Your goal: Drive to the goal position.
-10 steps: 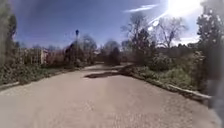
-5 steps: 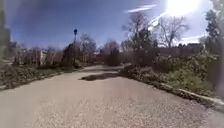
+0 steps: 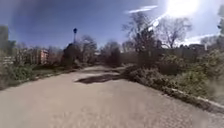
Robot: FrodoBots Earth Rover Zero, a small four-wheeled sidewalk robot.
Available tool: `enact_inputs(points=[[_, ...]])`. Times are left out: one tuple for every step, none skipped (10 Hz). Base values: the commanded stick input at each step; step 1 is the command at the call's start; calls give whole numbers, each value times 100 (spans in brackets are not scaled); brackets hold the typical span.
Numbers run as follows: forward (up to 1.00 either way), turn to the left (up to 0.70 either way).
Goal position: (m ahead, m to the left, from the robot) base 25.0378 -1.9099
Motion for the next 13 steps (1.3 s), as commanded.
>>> enact_inputs(points=[[100, 0], [100, 0], [100, 0], [100, 0], [100, 0], [100, 0], [100, 0], [100, 9], [100, 40], [100, 40], [100, 40], [100, 40], [100, 0]])
